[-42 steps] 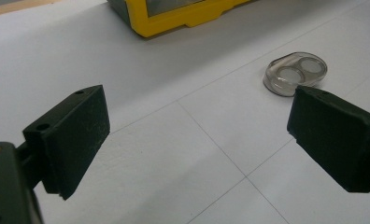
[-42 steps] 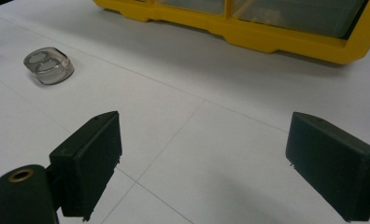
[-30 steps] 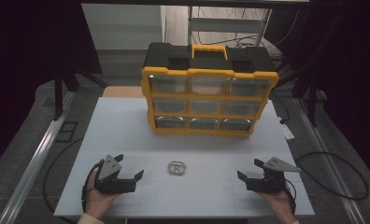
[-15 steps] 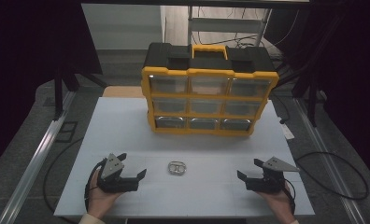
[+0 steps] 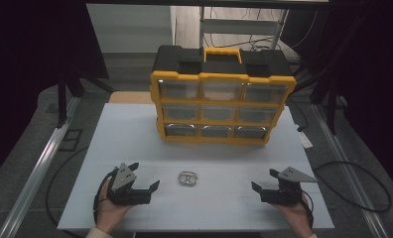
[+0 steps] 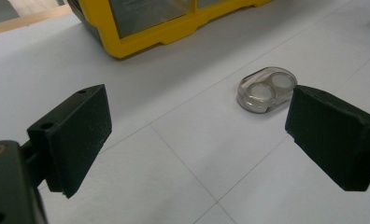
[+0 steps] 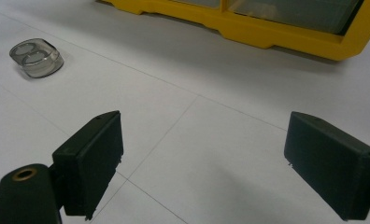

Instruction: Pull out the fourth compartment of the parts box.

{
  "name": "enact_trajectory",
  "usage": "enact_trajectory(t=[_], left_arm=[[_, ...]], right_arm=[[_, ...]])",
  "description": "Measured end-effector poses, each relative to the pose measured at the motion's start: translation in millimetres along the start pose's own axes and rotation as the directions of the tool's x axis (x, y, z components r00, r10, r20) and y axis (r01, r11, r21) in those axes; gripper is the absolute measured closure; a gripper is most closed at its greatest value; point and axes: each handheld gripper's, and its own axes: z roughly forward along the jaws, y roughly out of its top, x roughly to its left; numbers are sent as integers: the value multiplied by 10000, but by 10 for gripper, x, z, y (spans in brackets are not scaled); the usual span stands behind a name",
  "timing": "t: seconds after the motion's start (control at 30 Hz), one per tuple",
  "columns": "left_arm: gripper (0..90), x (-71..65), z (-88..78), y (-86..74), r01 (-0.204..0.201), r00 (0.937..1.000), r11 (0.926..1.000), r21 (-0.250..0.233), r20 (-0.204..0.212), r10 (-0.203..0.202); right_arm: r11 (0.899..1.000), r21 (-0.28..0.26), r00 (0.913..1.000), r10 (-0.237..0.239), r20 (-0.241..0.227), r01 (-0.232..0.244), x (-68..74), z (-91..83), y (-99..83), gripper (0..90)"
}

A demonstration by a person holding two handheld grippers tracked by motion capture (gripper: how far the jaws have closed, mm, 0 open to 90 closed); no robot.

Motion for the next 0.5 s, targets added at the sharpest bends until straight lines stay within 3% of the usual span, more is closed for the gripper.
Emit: enact_trajectory(t=[0.5], left_arm=[[83,-117,73,91,-243,9992,9997,-83,307,245]], right_arm=[[9998,181,10000,-56,-32,56,5,35,-4,128]])
